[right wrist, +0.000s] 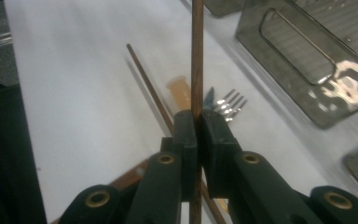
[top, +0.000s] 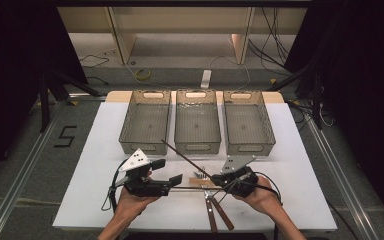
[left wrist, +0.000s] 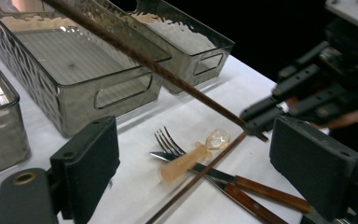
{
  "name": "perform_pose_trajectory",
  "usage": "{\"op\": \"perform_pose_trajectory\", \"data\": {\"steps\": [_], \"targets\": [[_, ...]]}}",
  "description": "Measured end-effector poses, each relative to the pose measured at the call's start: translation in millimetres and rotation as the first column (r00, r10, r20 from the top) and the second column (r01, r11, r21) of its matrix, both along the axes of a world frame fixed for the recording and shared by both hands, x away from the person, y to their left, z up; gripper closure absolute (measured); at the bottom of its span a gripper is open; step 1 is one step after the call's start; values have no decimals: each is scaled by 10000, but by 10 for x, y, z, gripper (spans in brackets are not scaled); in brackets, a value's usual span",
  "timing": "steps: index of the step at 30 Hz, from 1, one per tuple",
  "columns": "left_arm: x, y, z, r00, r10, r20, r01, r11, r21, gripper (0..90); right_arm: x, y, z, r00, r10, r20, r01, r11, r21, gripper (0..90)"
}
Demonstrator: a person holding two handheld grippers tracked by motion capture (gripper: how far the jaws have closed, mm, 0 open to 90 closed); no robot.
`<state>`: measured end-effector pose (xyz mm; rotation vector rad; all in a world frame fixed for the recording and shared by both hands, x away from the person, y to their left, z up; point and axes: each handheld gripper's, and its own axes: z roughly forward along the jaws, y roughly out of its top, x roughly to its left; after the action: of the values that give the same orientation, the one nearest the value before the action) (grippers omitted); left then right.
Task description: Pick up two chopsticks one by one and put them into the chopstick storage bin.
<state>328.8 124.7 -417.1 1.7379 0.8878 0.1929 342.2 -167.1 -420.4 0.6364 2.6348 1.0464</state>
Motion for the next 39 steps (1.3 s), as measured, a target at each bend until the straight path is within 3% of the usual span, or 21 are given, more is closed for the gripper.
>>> {"op": "perform_pose_trajectory", "data": {"steps": [11, 17, 22, 39], "targets": [[143, -163, -23, 9980, 67, -635, -89, 9994, -346, 223, -91, 173, 0, 9997, -53, 239, 37, 9978, 667, 853], [183, -175, -42, 9950, 109, -992, -174, 9978, -646, 333, -117, 224, -5, 9994, -102, 317, 74, 9961, 876, 853], [197, -168, -60, 9904, -68, -1379, -91, 9935, -1138, 432, -133, 247, 2, 9991, -189, 391, 144, 9935, 1126, 853], [189, -155, -54, 9888, -537, -1395, 314, 9871, -1573, 725, -174, 309, -20, 9992, -131, 381, 75, 9895, 1444, 853]]}}
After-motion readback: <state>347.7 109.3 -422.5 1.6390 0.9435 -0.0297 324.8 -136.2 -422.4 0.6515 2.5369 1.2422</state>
